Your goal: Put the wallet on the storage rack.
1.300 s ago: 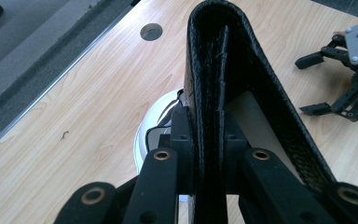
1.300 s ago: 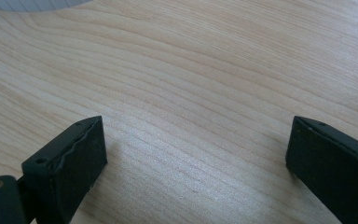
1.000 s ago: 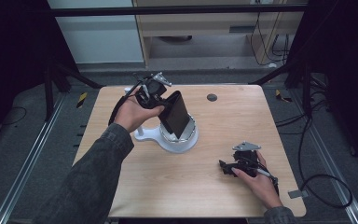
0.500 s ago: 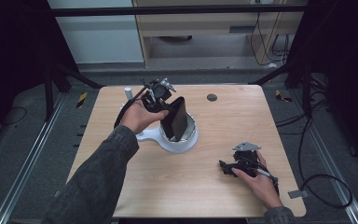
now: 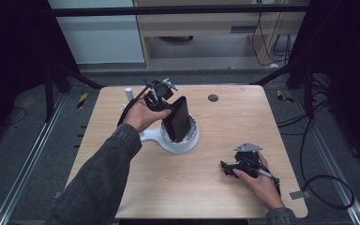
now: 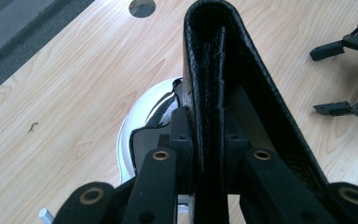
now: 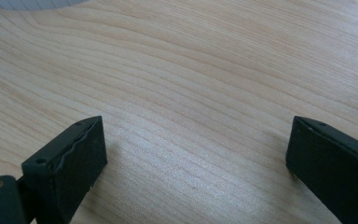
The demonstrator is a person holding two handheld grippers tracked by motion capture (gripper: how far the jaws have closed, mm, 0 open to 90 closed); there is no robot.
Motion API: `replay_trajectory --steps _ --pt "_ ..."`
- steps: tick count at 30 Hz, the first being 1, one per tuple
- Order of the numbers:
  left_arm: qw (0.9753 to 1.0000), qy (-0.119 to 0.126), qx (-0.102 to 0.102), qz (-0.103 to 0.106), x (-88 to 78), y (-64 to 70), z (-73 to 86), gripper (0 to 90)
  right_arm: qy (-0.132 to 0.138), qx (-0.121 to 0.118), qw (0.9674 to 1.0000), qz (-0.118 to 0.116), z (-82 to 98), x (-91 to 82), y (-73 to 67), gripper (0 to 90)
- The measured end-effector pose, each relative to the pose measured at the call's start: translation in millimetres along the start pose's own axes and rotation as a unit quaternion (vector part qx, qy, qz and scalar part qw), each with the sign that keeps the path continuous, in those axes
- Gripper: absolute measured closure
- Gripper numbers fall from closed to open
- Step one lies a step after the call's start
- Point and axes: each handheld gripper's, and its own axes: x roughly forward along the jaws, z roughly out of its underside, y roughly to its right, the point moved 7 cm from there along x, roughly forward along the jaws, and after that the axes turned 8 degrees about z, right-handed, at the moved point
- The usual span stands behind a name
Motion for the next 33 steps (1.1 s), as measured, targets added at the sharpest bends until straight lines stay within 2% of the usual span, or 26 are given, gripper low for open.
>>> replay_trajectory --steps 7,14,23,33 --pt "1.0 -0.004 0.002 0.003 4.4 2.1 -2.4 78.9 0.001 -0.001 1.0 0.0 0.1 -0.1 0.1 5.3" --pt "1.0 -0.004 -0.001 -0.006 3.6 -1.4 -2.0 77.9 0.001 -0.001 1.0 0.0 0.0 -0.1 0.1 5.3" --pt "0.9999 0.009 0.0 -0.014 -2.2 -3.0 -1.9 74.4 0.001 -0.005 1.0 -0.002 0.7 -0.7 0.9 5.1" --pt "0.9994 0.027 0.004 -0.021 -16.1 -1.9 0.6 69.9 0.001 -0.005 1.0 -0.003 0.7 -0.5 0.7 5.0"
